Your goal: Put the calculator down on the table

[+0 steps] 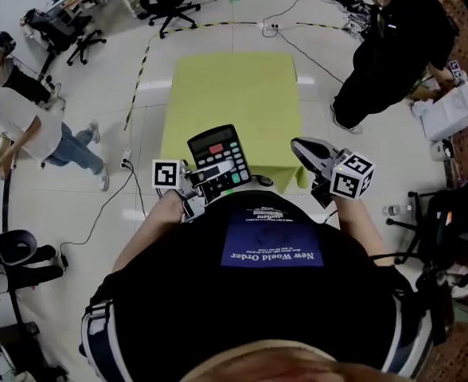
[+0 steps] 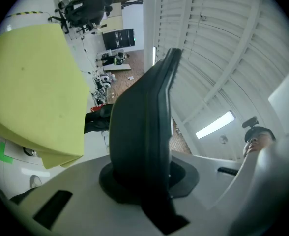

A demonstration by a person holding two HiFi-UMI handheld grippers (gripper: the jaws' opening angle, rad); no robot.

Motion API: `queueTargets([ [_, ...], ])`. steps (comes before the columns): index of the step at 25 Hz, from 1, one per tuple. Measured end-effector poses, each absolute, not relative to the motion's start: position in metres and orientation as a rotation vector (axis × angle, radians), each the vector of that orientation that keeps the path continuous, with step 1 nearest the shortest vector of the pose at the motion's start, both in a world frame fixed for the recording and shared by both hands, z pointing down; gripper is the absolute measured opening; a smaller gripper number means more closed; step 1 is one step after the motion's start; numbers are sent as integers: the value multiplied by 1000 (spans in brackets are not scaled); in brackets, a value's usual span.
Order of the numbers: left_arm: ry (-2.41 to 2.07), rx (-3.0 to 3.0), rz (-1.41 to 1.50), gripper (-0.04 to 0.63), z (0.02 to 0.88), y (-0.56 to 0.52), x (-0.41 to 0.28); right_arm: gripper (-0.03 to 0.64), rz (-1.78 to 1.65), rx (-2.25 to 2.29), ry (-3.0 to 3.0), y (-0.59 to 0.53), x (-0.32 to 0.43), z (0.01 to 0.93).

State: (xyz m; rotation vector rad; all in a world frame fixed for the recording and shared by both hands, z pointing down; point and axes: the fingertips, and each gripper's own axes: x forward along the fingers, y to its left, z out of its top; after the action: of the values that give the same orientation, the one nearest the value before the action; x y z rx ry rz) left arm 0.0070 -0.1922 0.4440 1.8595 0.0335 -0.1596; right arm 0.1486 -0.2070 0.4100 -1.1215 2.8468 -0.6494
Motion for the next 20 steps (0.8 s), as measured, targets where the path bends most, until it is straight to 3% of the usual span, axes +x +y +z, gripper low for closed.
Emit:
queueTargets([
  [8, -107, 1877, -122, 80, 447, -207, 84, -14, -696, -942, 2909, -235, 215, 431],
  [20, -39, 1960, -107, 80, 421, -262, 56, -14, -546, -1074, 2878, -278, 198, 395],
])
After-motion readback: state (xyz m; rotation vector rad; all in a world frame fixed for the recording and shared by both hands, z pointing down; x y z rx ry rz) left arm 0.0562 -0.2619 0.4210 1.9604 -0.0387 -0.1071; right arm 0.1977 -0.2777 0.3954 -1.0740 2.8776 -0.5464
